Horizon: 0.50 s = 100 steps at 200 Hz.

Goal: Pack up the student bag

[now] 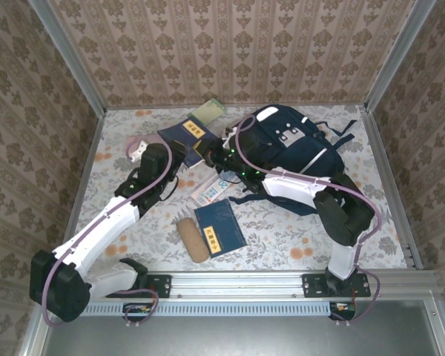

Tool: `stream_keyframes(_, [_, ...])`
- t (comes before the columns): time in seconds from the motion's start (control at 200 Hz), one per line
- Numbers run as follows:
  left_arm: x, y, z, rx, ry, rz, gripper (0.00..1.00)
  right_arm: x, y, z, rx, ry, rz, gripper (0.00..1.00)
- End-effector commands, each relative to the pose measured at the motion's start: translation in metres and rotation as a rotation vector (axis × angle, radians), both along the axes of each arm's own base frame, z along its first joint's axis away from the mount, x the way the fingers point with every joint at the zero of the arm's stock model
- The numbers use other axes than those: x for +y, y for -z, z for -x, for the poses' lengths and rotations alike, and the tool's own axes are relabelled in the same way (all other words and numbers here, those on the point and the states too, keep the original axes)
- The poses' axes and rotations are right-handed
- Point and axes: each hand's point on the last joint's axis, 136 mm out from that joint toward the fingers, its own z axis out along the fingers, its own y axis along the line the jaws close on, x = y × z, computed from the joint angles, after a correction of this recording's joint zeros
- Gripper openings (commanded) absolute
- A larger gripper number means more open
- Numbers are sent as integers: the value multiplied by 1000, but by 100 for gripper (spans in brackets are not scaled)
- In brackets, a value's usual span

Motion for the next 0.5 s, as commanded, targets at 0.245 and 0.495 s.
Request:
stream_keyframes(0.245, [38, -19, -2, -59, 266, -76, 91, -50, -42, 48, -373, -353, 95, 0])
stream_keyframes(0.495, [-14, -42, -11, -226, 568, 135, 87, -65, -35, 79, -406, -462, 155, 0])
